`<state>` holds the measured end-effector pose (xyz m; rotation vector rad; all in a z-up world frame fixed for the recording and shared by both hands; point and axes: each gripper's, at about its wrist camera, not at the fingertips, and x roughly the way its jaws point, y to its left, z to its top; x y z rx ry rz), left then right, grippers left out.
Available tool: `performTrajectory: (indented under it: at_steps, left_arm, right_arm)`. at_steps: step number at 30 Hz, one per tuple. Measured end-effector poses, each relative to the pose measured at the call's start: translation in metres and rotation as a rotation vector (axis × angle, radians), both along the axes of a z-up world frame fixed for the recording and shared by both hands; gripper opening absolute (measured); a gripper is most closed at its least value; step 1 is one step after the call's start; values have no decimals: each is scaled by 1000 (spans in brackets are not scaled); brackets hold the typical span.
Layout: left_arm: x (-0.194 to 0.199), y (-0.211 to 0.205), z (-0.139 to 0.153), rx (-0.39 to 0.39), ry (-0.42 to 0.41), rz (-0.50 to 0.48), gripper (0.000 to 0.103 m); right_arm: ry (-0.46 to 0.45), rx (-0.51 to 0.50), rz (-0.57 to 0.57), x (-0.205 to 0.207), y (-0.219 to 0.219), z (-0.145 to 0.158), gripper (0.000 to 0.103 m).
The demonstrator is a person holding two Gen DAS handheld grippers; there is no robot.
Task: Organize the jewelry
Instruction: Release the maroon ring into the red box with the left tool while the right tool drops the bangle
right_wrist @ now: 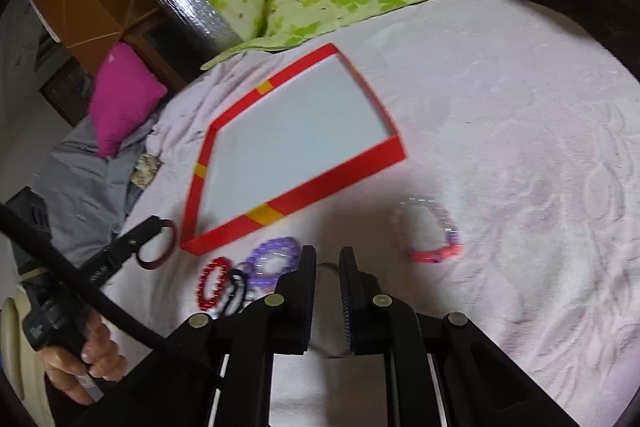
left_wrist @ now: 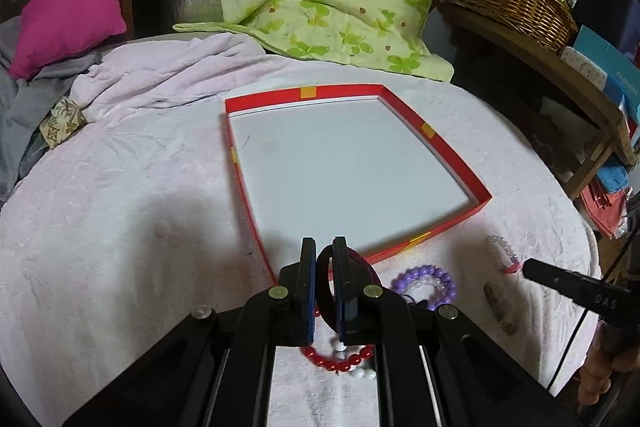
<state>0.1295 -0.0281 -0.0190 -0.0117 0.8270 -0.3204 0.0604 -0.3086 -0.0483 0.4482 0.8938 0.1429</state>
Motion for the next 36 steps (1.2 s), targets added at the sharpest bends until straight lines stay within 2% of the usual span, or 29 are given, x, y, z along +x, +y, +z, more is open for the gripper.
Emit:
performTrajectory:
  at_steps: [1,2,4,5,6,9,14,16,19,20,21,27,36]
  left_arm:
    - [-1,1,0,5,-2,3,8]
    - [-2,1,0,9,-3,5,8]
    - [-5,2,1,16,-11,6,8]
    - [-6,1,1,15,-12,6,8]
    - [-7,1,2,13,-13,6,8]
    - [-10,0,3,13,-21,1,8]
    - [-9,-3,4,6,-17,-11,8]
    - [-8,-2,4,0,-11,-10,8]
    - [-7,-1,5,-1,-7,-6,8]
    - [-7,-1,5,-3,-5,-4,8]
    - [-6,-1,5,-6,-3,-1,8]
    - [-5,0,5,-19,2,5,8]
    - [10,-5,6,-26,0,13,8]
  right_arm:
    - [4,-5,-2,-2,-2,0,14]
    - [18,-10,0,-4,-3,-1,21]
    - [37,-8,24,-9,-5,-4,46]
    - [49,-17,29,-13,-4,-7,69]
    - [48,-24,34,-15,-3,-8,74]
    - [42,-74,117,-20,12,-12,74]
    - [67,-244,238,-16,53,-28,75]
    - [90,-318,261,-13,66,-37,75]
    - [61,-429,263,-13,79,-44,74]
    - [54,-437,259,-14,79,-44,65]
    - [41,-443,245,-15,78,-43,63]
    - [36,-408,208,-15,64,-36,63]
    - [-97,-269,28,1,26,11,63]
